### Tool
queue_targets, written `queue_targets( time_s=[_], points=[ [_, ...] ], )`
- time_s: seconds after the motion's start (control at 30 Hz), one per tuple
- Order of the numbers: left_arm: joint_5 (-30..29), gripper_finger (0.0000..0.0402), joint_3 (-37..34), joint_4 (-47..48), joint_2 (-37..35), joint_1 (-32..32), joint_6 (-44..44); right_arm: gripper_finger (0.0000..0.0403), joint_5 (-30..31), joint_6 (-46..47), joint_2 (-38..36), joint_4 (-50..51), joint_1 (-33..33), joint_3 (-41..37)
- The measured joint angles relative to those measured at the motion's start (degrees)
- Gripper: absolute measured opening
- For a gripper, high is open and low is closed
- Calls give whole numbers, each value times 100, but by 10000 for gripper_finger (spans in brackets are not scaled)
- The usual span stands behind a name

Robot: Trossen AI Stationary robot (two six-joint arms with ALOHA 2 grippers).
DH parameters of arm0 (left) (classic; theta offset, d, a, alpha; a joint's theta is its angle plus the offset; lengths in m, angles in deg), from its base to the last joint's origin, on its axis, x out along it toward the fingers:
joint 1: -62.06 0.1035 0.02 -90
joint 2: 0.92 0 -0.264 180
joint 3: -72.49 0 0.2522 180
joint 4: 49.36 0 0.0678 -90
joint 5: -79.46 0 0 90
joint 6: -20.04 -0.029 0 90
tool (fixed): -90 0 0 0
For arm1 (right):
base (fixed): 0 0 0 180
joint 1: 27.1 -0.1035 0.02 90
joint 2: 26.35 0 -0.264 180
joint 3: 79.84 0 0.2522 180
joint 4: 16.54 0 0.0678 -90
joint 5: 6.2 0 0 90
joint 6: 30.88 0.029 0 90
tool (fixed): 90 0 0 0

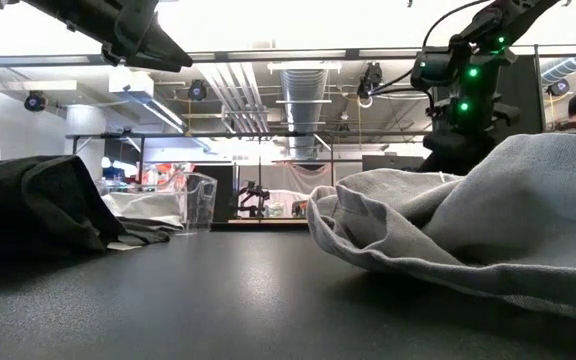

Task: Sort towels by color in basket
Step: Put the right black towel into the right transparent bin

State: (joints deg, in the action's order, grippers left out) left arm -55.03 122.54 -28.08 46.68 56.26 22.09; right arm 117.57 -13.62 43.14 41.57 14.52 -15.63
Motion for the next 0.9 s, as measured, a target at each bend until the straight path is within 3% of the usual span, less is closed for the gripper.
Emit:
queue_targets(
  time_s=[0.2, 0.37, 0.57, 0.9],
  points=[
    [0, 245, -2, 1, 0, 2, 0, 215, -153, 176, -4, 603, -12, 487],
    [0, 245, 0, 2, 0, 2, 0, 241, -766, 190, -7, 913, -12, 873],
    [0, 245, 0, 3, 0, 2, 0, 260, -1150, 286, -7, 1394, -53, 1198],
    [0, 245, 0, 1, 0, 2, 0, 264, -1154, 425, -9, 1446, -373, 1699]
  ],
)
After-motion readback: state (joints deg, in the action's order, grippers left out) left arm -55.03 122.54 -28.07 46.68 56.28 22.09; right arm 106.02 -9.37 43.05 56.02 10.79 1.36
